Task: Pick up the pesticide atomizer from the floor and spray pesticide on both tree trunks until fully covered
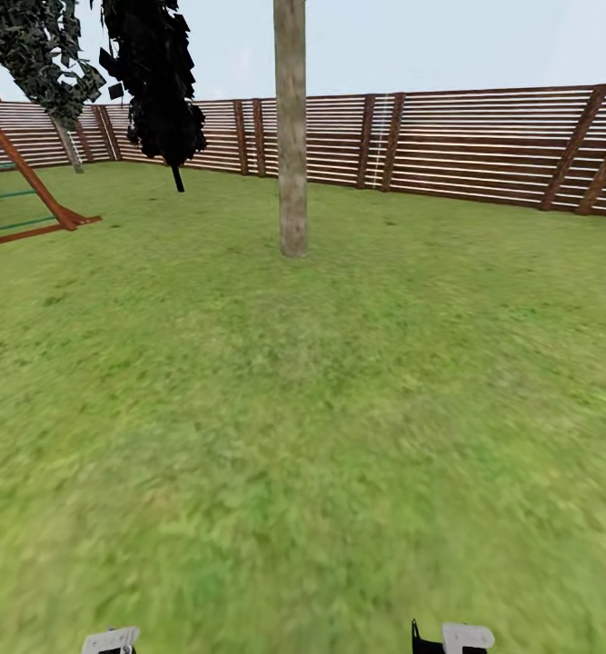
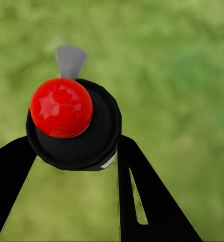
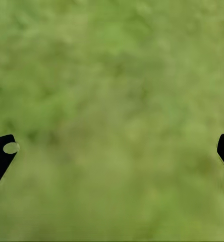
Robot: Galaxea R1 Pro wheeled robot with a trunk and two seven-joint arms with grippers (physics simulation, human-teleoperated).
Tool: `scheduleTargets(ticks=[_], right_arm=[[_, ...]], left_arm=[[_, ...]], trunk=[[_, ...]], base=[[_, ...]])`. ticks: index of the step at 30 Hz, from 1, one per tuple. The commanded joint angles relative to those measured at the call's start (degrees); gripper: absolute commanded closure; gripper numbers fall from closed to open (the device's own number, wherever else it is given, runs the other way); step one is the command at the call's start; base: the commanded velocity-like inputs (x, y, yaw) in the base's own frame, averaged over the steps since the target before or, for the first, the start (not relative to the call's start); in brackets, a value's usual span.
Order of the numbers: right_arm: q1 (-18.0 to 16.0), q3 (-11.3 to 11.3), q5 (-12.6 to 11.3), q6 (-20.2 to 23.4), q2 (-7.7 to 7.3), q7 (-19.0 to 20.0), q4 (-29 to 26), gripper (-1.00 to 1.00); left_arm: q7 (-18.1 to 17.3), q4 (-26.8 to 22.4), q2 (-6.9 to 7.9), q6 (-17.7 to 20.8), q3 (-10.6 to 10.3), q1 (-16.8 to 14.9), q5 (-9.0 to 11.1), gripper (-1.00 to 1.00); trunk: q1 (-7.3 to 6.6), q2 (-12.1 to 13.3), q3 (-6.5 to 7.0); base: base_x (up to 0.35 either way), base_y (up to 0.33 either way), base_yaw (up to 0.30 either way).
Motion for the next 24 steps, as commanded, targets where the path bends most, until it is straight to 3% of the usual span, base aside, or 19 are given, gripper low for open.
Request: scheduleTargets(ticks=[1,24], right_arm=[[-0.03,-0.18,0.6,-0.06,0.02,-0.47,0.04,-1.0],[-0.02,-0.18,0.61,-0.06,-0.12,-0.6,0.04,-1.0]], left_arm=[[-0.59,0.07,0.02,-0.05,0.27,-0.03,0.53,1.0],[-0.59,0.07,0.03,-0.05,0.27,-0.03,0.53,1.0]], trunk=[[0.03,-0.01,0.04],[0.03,-0.01,0.23]], base=[[0.339,0.0,0.0],[0.339,0.0,0.0]])
